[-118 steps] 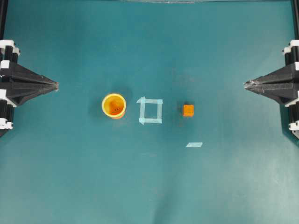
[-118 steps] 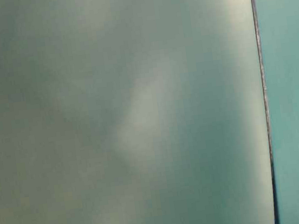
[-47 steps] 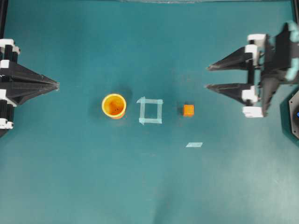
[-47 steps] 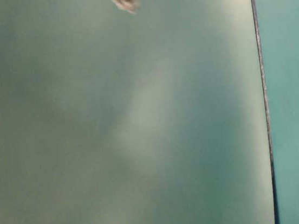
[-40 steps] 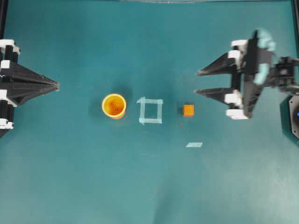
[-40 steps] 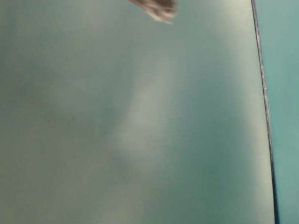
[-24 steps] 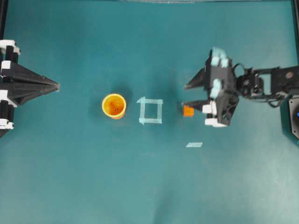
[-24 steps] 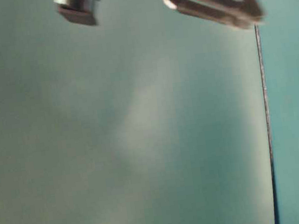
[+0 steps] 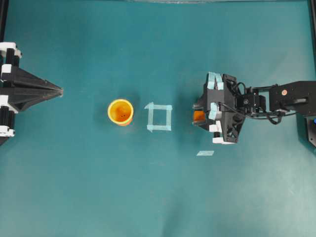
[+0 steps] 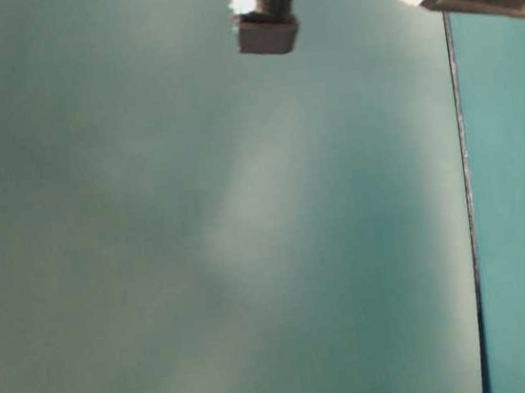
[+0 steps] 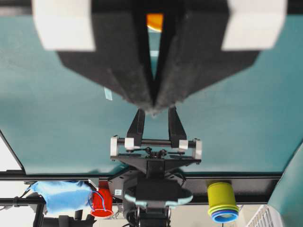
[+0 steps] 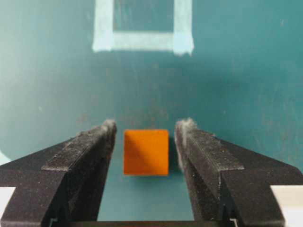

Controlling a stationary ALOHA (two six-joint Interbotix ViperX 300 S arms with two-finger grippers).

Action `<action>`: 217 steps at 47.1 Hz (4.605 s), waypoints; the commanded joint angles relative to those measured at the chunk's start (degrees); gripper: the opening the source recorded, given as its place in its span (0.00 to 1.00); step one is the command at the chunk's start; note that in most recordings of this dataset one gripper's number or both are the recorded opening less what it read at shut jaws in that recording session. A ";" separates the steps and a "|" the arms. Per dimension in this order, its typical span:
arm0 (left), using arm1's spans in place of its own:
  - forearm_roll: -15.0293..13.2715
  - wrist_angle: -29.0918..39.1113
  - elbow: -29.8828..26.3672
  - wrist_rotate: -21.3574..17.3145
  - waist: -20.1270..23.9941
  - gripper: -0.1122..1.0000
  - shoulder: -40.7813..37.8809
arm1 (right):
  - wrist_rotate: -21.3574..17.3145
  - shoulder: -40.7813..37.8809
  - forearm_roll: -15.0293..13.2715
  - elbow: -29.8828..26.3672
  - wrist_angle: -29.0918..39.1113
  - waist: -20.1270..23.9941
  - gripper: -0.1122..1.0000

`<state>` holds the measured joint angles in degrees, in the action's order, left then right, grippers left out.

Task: Move the block to the right with right arm.

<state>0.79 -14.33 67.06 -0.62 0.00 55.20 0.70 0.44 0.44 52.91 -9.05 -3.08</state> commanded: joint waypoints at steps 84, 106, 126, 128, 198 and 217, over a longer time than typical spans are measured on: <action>0.18 0.97 -1.76 0.18 0.09 0.10 0.18 | -0.79 25.40 0.18 -3.96 28.74 -0.97 0.46; 0.18 0.97 -1.93 0.79 0.09 0.10 0.18 | -0.88 39.11 0.26 0.44 40.17 -0.97 0.46; 0.18 0.88 -1.93 0.79 0.09 0.10 0.18 | -2.37 49.92 0.35 2.37 52.82 -0.97 0.46; 0.18 0.88 -2.02 0.79 0.09 0.10 0.18 | -2.64 50.89 0.26 2.64 53.35 -0.97 0.46; 0.18 0.97 -2.02 0.79 0.09 0.10 -0.18 | -3.60 70.93 0.44 4.39 72.51 -0.97 0.46; 0.18 0.88 -2.02 0.79 0.09 0.10 -0.09 | -3.60 71.63 0.44 4.39 72.69 -0.97 0.46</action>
<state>0.79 -13.10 66.80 0.18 0.00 55.46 -2.99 72.42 0.79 58.80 63.81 -4.13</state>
